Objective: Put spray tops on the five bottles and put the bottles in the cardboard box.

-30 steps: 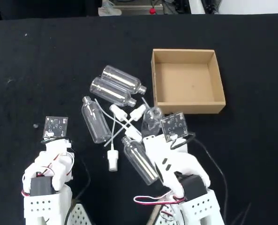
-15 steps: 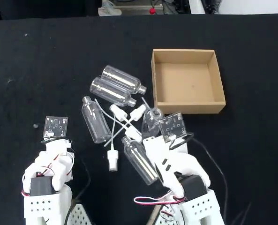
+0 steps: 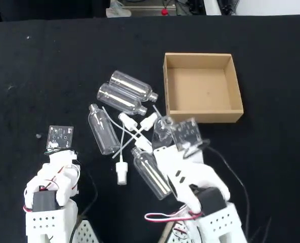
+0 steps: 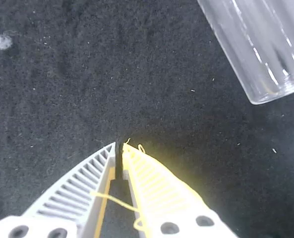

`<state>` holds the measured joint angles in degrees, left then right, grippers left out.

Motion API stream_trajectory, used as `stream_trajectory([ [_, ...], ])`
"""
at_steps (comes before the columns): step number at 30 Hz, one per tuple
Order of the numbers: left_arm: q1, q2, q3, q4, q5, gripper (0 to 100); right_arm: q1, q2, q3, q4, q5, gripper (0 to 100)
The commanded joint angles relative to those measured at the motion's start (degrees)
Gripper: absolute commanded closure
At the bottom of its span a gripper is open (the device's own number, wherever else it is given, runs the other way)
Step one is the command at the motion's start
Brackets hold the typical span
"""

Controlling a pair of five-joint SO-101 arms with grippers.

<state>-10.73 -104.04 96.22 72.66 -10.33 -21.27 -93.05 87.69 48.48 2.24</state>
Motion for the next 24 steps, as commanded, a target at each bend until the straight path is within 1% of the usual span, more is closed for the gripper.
stream_trajectory([
  [1,-0.13,-0.35,1.19,0.26,-0.18,97,-0.26,11.21,-6.64,-4.75,-2.29,70.8],
  [4,-0.13,-0.35,1.19,0.26,-0.18,97,-0.26,18.24,-8.22,-7.91,-3.6,70.8],
  [7,-0.13,-0.35,1.19,0.26,-0.18,97,-0.26,21.76,-8.22,-9.41,-3.6,70.8],
  [14,-0.13,-0.35,1.19,0.26,-0.18,97,-0.35,21.41,-8.04,-10.02,-3.96,71.2],
  [16,-0.13,-0.35,1.19,0.26,-0.18,97,-0.35,21.41,-6.55,-12.75,-3.96,71.2],
  [20,-0.13,-0.35,1.19,0.26,-0.18,97,-0.53,21.41,-1.1,-21.71,-3.87,71.2],
  [24,-0.13,-0.35,1.19,0.26,-0.18,97,-0.53,21.41,-0.66,-22.42,-3.69,71.2],
])
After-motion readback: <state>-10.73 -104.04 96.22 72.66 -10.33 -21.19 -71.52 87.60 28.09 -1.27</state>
